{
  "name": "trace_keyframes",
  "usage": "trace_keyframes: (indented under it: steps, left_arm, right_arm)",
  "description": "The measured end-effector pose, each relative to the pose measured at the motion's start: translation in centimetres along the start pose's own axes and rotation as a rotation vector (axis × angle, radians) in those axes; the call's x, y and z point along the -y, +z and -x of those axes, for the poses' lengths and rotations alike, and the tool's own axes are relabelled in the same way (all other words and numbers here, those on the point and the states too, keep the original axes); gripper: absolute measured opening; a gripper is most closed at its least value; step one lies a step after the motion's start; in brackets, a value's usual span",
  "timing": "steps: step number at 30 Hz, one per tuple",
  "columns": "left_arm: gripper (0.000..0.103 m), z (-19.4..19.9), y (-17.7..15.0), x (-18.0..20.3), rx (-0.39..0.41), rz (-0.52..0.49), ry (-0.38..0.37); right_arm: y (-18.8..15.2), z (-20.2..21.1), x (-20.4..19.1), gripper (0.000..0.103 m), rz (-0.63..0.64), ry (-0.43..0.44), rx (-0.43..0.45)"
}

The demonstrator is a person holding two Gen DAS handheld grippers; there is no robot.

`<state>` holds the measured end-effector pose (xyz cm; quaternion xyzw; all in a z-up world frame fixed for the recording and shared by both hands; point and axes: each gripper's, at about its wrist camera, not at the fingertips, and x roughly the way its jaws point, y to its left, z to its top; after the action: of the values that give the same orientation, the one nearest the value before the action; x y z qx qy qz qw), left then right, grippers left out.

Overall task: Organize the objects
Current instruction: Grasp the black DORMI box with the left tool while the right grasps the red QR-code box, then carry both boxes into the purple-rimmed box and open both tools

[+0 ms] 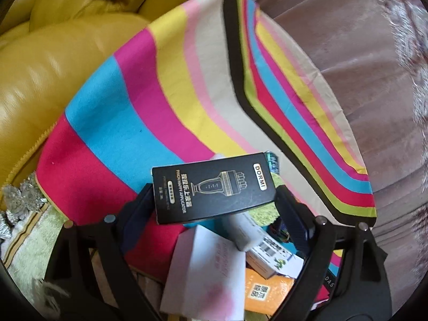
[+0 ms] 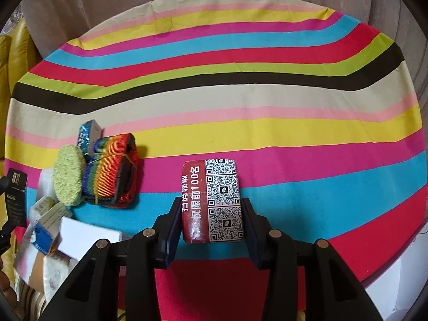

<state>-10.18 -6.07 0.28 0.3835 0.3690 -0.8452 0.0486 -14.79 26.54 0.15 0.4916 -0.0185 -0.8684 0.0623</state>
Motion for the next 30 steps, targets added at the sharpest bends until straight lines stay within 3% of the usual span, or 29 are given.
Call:
trace_keyframes:
  steps: [6, 12, 30]
  left_arm:
    - [0.090, 2.7, -1.9, 2.8, 0.075, -0.132, -0.019]
    - [0.090, 4.0, -4.3, 5.7, 0.091, -0.231, -0.046]
    - [0.090, 6.0, -11.1, 12.1, 0.012, -0.461, -0.140]
  right_arm:
    - [-1.2, 2.4, 0.2, 0.043, -0.002, -0.008, 0.031]
    - [-2.4, 4.3, 0.2, 0.043, -0.007, -0.020, 0.049]
    - [-6.3, 8.4, 3.1, 0.043, -0.077, -0.044, 0.073]
